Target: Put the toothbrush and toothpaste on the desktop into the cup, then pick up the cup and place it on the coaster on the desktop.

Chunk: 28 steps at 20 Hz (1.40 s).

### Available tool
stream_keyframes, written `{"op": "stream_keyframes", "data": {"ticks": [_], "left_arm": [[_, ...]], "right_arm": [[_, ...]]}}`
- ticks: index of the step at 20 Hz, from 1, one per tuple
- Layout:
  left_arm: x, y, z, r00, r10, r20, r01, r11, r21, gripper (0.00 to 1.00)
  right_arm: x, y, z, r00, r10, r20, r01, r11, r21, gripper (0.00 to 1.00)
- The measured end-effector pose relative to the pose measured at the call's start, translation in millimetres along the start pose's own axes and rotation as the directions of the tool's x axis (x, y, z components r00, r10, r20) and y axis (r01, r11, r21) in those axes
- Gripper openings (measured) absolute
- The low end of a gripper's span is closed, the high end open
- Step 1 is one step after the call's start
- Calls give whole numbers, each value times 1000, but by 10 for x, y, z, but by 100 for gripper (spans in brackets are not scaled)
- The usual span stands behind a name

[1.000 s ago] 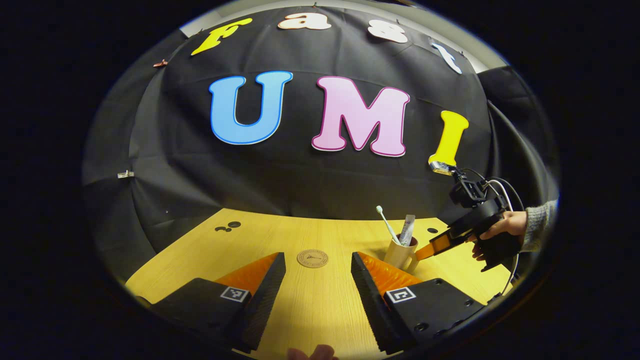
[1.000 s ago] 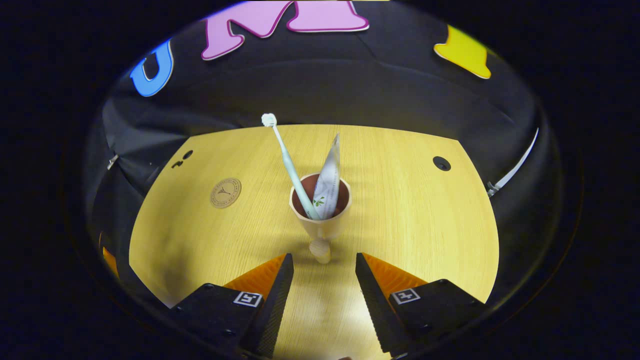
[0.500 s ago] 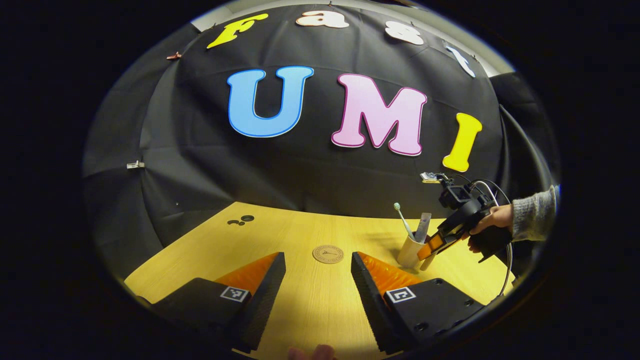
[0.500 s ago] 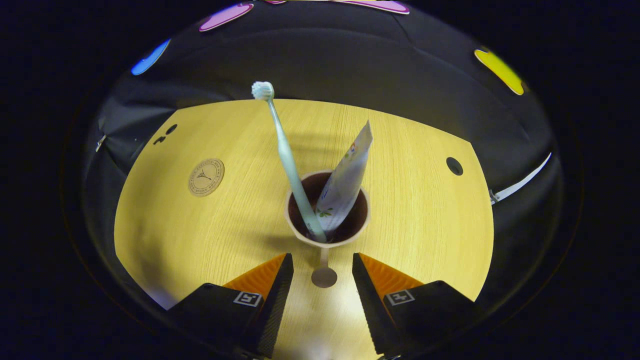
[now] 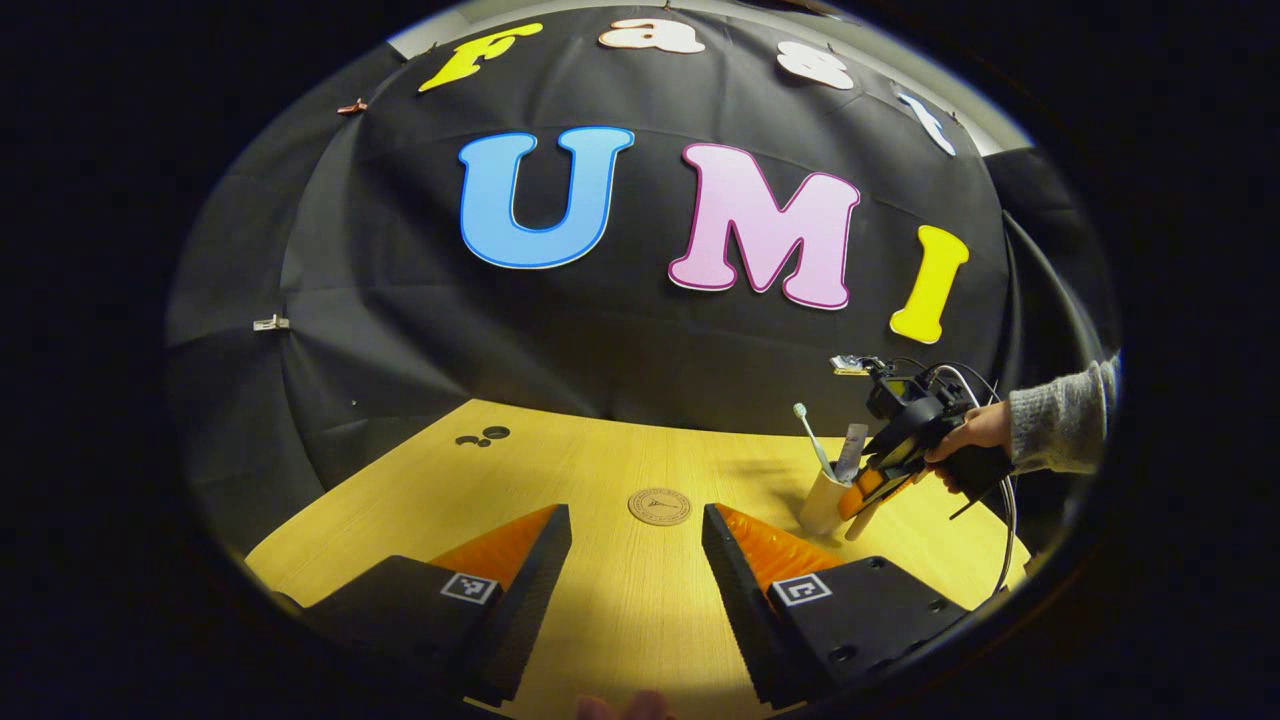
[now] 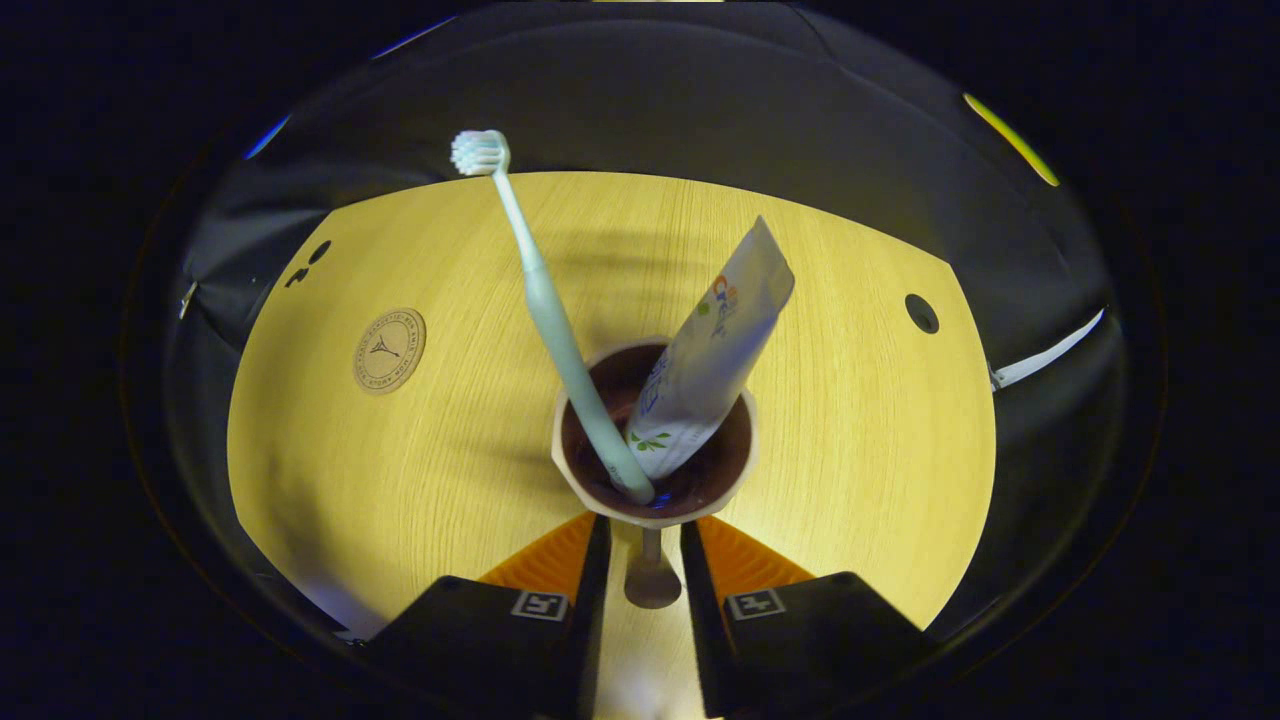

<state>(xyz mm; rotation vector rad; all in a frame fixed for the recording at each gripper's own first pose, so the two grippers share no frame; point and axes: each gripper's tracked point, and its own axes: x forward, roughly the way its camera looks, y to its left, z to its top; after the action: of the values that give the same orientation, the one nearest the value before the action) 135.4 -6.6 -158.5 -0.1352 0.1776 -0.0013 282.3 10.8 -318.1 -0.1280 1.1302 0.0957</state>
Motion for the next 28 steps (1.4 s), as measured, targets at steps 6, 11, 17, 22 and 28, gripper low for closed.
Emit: {"op": "stream_keyframes", "data": {"ticks": [6, 11, 17, 22, 28], "left_arm": [[34, 30, -13, 1000, 7, 0, -7, 1000, -10, 85], [44, 24, -32, 1000, 5, 0, -5, 1000, -7, 84], [24, 85, -59, 1000, 10, 1, -10, 1000, -12, 85], [-22, 115, -20, 1000, 12, 12, -12, 1000, -15, 85], [-161, 290, 35, 1000, 19, 24, -19, 1000, -17, 84]], "right_arm": [[7, 2, 14, 1000, 11, 11, -11, 1000, -9, 20], [-18, -5, 21, 999, 12, 33, -11, 999, -32, 14], [-51, 147, 53, 998, 37, 44, -36, 999, -26, 14], [-182, 317, 166, 995, 69, 75, -68, 998, -16, 14], [-351, 831, 352, 988, 122, 96, -119, 992, -35, 14]]}}
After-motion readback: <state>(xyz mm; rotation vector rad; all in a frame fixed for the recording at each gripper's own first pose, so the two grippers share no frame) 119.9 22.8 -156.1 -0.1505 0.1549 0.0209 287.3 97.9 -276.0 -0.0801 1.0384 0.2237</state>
